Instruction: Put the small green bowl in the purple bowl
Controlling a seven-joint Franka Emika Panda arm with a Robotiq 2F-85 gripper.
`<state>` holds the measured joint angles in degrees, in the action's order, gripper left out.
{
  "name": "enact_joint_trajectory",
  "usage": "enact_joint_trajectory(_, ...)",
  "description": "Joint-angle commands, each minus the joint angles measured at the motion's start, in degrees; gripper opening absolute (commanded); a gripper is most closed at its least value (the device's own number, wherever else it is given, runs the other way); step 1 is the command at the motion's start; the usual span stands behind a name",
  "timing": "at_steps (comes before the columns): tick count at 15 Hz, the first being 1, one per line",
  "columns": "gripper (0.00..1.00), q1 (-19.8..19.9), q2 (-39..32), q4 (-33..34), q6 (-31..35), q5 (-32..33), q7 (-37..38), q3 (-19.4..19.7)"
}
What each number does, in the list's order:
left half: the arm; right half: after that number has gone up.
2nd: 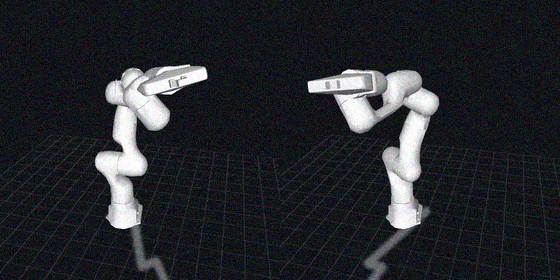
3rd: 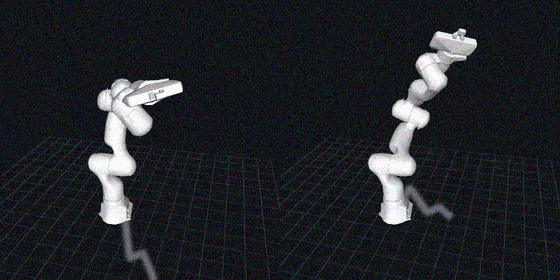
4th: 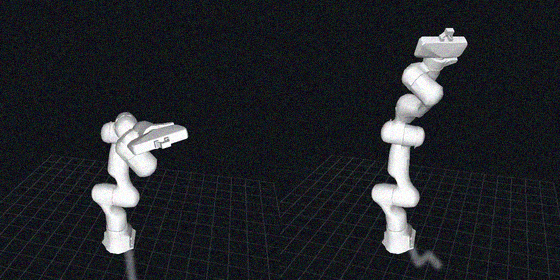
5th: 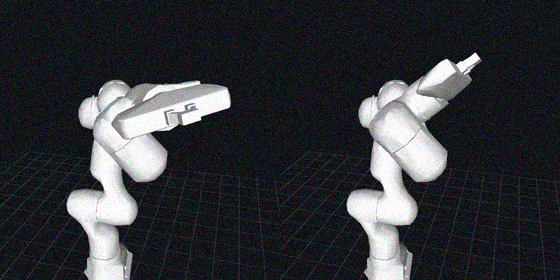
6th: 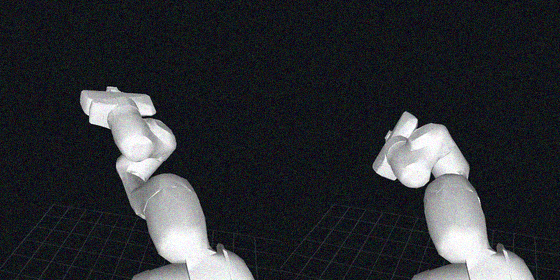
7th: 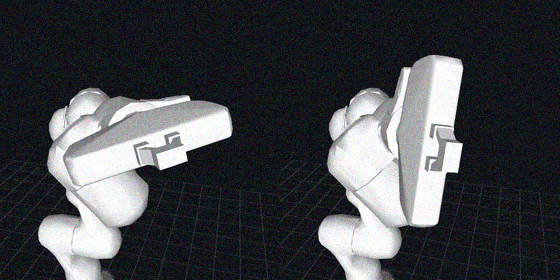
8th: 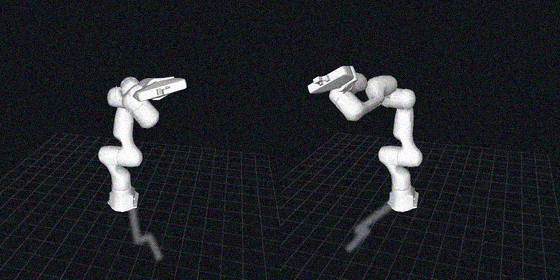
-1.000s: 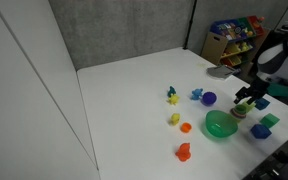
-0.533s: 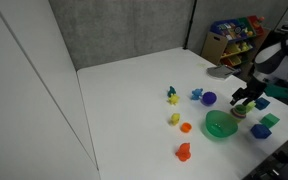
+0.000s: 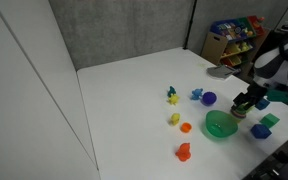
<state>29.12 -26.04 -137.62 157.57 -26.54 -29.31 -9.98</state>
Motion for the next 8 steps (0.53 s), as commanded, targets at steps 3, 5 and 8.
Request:
enact_joint_trajectory(3, 1.0, 1.01, -0.77, 0.37, 1.2, -0.31, -2.36, 0.51)
enact_joint_trajectory(5, 1.0, 1.16, -0.74, 0.39, 1.38, -0.14, -2.19, 0.74)
enact_joint_trajectory(8, 1.0, 1.12, -0.55, 0.46, 1.55, 0.02, -1.91, 1.23)
